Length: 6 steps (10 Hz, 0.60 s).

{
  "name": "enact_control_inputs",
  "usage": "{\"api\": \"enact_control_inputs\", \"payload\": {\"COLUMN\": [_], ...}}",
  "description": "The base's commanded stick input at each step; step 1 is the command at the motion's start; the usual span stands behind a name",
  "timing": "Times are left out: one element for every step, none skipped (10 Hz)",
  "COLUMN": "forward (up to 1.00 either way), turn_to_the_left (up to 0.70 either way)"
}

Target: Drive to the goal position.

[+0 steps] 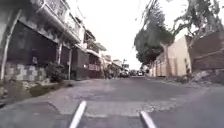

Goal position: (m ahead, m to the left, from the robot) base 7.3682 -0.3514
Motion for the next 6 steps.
{"api": "enact_control_inputs", "payload": {"forward": [1.0,1.0,1.0,1.0,1.0,1.0], "turn_to_the_left": [-0.28,0.0,0.0,0.0,0.0,0.0]}}
